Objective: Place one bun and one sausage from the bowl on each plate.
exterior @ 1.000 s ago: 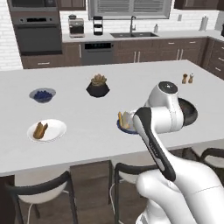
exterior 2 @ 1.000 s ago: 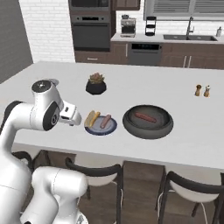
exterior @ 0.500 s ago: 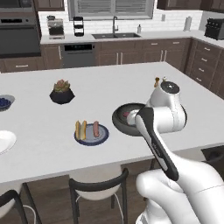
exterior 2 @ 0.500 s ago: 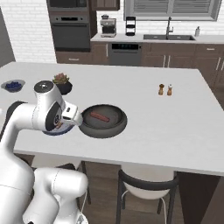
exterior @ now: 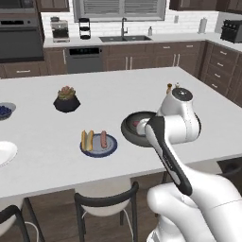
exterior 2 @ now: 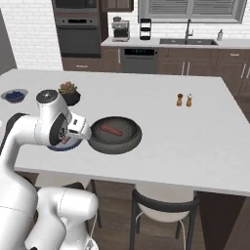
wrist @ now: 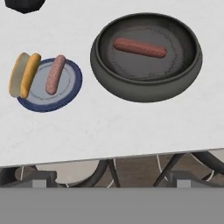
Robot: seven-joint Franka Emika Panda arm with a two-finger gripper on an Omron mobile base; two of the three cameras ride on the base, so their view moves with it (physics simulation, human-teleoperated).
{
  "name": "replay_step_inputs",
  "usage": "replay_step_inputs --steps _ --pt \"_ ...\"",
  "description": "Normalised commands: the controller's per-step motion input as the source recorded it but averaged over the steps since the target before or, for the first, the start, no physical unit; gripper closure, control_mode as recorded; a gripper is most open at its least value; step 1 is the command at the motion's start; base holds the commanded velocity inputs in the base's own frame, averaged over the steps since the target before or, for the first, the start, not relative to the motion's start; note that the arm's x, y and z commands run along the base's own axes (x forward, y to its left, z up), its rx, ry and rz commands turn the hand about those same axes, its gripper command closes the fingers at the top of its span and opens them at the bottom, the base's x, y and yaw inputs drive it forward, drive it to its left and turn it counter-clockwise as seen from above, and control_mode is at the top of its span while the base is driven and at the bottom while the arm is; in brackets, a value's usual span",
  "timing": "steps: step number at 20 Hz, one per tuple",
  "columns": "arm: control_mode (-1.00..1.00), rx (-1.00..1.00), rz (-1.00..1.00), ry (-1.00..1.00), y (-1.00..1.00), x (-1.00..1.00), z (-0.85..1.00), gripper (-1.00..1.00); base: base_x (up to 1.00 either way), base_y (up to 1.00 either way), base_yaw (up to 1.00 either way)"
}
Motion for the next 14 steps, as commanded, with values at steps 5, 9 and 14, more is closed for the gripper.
replay_step_inputs --steps 5,9,14 --pt "-1.00 0.00 0.00 0.01 -0.01 0.29 0.03 -1.00 0.13 0.00 0.00" --pt "-1.00 -0.05 0.04 0.01 -0.04 0.99 0.42 -1.00 0.00 0.00 0.00" --pt "-1.00 0.00 0.21 0.20 -0.59 1.00 0.09 -1.00 0.00 0.00 0.00"
